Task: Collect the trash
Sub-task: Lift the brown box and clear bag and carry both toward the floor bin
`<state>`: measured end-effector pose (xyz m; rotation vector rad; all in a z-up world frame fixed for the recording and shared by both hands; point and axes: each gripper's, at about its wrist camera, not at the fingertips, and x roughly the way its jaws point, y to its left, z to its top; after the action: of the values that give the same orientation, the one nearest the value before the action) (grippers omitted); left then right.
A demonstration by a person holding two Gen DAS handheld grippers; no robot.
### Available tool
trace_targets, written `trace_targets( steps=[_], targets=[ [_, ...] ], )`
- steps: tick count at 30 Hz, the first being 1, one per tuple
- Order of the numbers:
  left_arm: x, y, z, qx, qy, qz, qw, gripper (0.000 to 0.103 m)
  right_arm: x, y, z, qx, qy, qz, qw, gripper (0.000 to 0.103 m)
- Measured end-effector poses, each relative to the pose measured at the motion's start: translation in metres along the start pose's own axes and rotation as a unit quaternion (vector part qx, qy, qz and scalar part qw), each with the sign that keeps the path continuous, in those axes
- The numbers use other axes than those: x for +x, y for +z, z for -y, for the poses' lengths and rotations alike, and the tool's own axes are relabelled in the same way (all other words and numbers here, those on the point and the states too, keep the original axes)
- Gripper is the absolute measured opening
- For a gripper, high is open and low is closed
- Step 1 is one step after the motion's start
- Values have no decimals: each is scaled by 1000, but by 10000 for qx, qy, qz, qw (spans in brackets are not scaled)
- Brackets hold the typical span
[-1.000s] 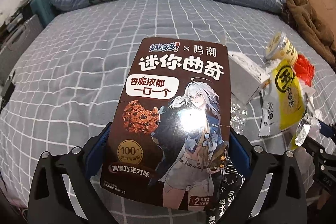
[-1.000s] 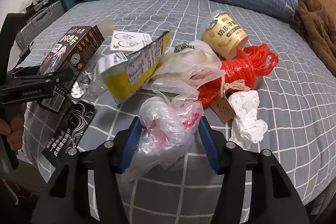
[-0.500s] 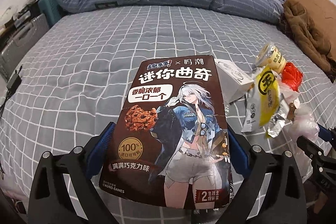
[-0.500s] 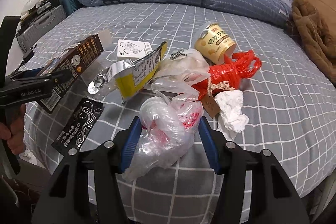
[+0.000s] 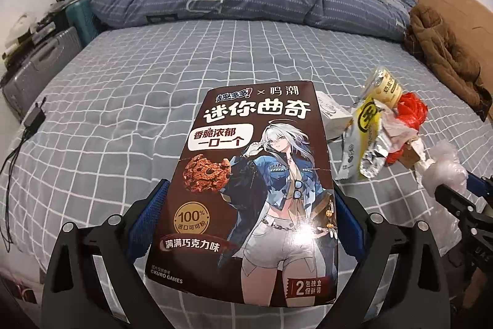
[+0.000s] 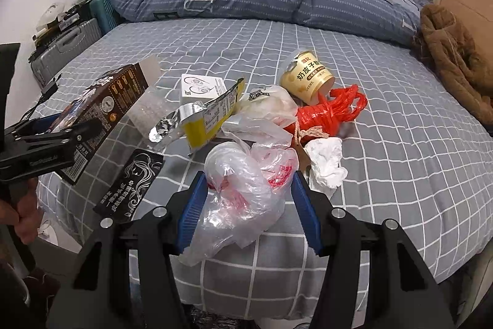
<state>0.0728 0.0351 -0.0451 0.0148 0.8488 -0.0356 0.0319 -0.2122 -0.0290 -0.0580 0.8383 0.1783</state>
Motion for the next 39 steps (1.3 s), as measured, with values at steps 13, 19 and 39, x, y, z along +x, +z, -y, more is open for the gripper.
trace_targets(
  steps=[13,19,39],
  targets=[
    [-52,-29,9,-215,10,444,9988,93,-34,-16,-4,181,52,191,9996,54],
    [-72,-46,12,-271,-67,512,9983,93,-52,-29,-8,262,95,223,9994,54],
    [-126,-120,32,-199,-296,387,9986,93,-113,-89,-22,382,197,239,9988,54]
  ],
)
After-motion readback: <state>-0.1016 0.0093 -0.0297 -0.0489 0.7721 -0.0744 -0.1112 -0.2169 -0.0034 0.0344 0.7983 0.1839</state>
